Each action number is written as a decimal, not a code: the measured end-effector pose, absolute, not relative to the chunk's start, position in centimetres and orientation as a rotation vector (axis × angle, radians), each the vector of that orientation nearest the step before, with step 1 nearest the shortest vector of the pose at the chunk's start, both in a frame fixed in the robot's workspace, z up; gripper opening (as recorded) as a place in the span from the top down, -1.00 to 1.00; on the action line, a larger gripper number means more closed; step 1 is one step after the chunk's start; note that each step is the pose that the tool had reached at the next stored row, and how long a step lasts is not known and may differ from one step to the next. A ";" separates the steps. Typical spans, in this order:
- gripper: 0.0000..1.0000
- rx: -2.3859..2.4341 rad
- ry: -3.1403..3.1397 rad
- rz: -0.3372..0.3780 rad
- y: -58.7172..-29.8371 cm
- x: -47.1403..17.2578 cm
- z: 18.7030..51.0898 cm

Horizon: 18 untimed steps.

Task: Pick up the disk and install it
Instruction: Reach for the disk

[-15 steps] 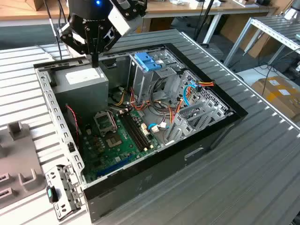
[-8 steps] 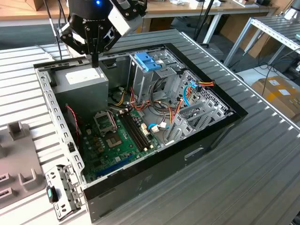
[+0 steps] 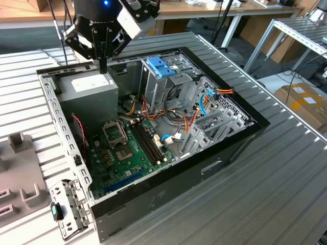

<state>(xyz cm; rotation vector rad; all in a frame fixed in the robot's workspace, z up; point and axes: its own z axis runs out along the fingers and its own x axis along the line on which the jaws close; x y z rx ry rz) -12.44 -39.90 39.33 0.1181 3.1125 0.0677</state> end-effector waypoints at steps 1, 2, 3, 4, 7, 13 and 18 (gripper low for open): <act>0.79 0.118 3.112 0.068 -39.9 -12.5 39.3; 0.79 0.118 3.112 0.068 -39.9 -12.8 39.3; 0.79 0.118 3.113 0.068 -39.9 -13.0 39.3; 0.79 0.118 3.112 0.068 -39.9 -13.3 39.3; 0.79 0.118 3.112 0.068 -39.9 -13.7 39.3; 0.79 0.118 3.112 0.068 -39.9 -13.8 39.3; 0.79 0.118 3.113 0.068 -39.9 -13.8 39.3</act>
